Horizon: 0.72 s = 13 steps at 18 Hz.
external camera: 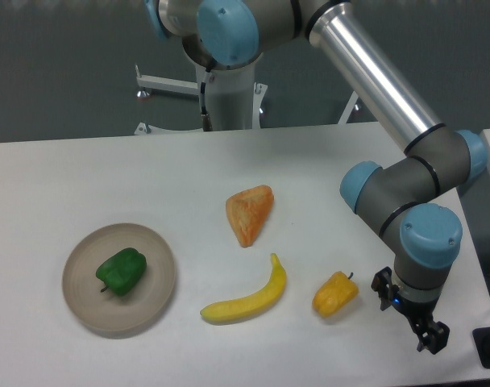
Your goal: Pick up the green pepper from the plate
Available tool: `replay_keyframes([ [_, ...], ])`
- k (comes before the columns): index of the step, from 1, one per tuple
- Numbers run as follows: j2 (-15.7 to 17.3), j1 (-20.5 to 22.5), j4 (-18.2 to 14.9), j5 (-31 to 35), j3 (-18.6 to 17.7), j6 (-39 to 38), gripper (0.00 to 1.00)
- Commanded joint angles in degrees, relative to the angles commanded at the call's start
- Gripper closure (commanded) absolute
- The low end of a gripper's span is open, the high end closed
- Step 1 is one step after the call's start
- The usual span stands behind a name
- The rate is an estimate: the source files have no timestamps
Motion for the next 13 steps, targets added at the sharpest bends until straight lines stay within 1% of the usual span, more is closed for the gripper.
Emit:
replay_keyframes([
  [8, 0.61, -0.26, -0.09, -0.09, -0.79, -0.7, 0.0],
  [11, 1.32, -0.53, -0.26, -0.26, -0.97, -1.23, 0.0],
  [13, 1.84, -0.7, -1.92, -0.35, -0.97, -2.89, 0.0],
])
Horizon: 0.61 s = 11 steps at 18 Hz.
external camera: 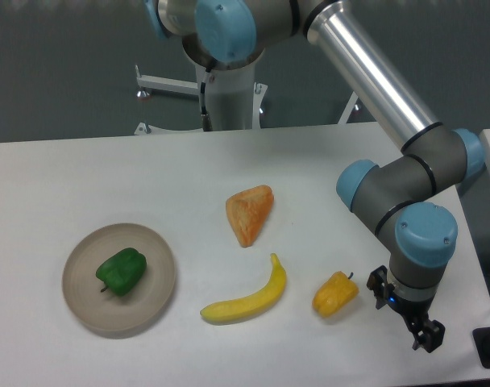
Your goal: Pick up the green pepper from the plate
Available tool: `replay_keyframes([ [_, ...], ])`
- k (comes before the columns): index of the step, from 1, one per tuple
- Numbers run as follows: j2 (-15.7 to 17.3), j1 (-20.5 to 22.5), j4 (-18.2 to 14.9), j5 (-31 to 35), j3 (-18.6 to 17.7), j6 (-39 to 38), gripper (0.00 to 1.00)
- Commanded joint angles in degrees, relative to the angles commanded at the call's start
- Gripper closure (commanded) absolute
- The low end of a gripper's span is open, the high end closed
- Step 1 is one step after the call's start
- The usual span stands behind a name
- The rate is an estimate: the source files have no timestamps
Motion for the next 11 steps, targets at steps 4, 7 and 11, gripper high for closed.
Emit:
replay_keyframes([
  [4, 1.67, -0.79, -3.34, -0.35, -0.09, -5.79, 0.0],
  [7, 5.08, -1.23, -6.42, -3.24, -4.02, -10.8, 0.0],
  [11, 11.5, -2.89, -6.95, -7.73, -11.32, -17.75, 0.0],
])
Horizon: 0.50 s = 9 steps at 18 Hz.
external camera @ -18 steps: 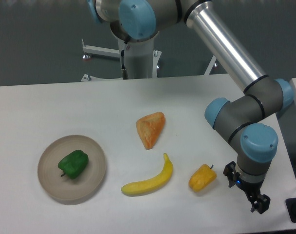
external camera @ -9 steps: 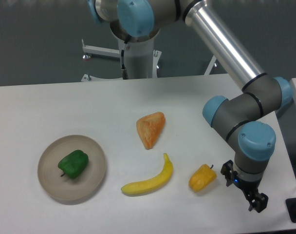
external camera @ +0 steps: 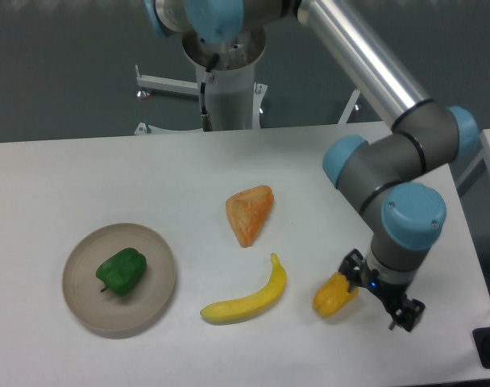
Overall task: Pick up the green pepper from the plate
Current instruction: 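Move the gripper over the plate above the green pepper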
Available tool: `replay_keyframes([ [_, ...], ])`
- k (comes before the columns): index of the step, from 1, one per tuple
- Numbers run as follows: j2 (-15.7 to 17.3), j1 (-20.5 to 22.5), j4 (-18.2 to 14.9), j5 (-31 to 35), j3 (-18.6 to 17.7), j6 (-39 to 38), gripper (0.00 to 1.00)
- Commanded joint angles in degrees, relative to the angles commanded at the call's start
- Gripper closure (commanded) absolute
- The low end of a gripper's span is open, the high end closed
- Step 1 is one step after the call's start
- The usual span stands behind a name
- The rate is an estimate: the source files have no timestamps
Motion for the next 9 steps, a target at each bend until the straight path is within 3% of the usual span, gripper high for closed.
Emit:
replay_keyframes([
  [4, 5.54, -4.22, 0.26, -2.11, -7.3, -7.56, 0.0],
  [9, 9.06, -10.1, 0.61, -3.7, -13.97, -14.77, 0.0],
])
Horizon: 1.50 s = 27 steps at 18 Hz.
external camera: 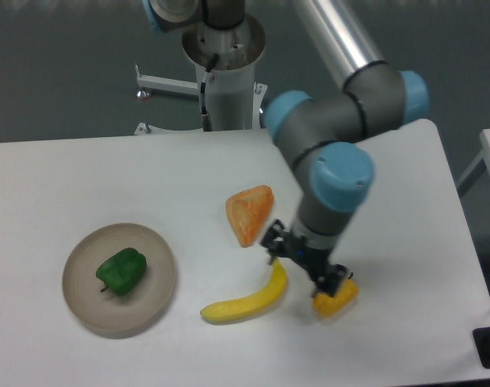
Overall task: Pick up the green pepper from the plate
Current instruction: 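Move the gripper over the plate above the green pepper, then lower the open gripper around the green pepper on the plate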
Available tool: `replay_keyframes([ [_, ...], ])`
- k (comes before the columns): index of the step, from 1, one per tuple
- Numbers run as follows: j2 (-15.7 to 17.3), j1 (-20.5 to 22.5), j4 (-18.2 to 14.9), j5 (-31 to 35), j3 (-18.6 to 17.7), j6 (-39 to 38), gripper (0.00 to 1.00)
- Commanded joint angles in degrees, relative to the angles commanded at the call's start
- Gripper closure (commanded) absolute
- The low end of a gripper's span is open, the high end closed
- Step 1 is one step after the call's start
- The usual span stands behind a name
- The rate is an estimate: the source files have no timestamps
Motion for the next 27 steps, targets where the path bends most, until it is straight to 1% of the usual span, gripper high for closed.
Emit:
replay_keyframes([
  [2, 0.62, -3.16, 0.35, -0.35, -1.94, -4.55, 0.0],
  [5, 0.1, -5.89, 5.17, -6.23, -3.96, -13.43, 0.0],
  [6, -0.25, -6.86, 6.84, -6.59, -4.06, -15.89, 0.0],
  [7, -0.43, -8.0, 7.73, -6.59, -3.97, -17.92, 0.0],
  [8, -0.43, -8.53, 7.91, -6.59, -4.06, -18.81, 0.0],
  [11, -0.43, -11.43, 7.82, -6.25, -4.76, -19.87, 0.0],
  [12, -0.43, -11.61, 8.0, -6.24, -5.72, -19.96, 0.0],
  [15, -0.7, -11.97, 8.44, -6.16, -6.87, -19.96, 0.0],
  [24, -0.96, -13.11, 8.79, -6.07, -7.75, -19.7, 0.0],
  [27, -0.7, -13.11, 8.88, -6.07, -8.89, -19.43, 0.0],
])
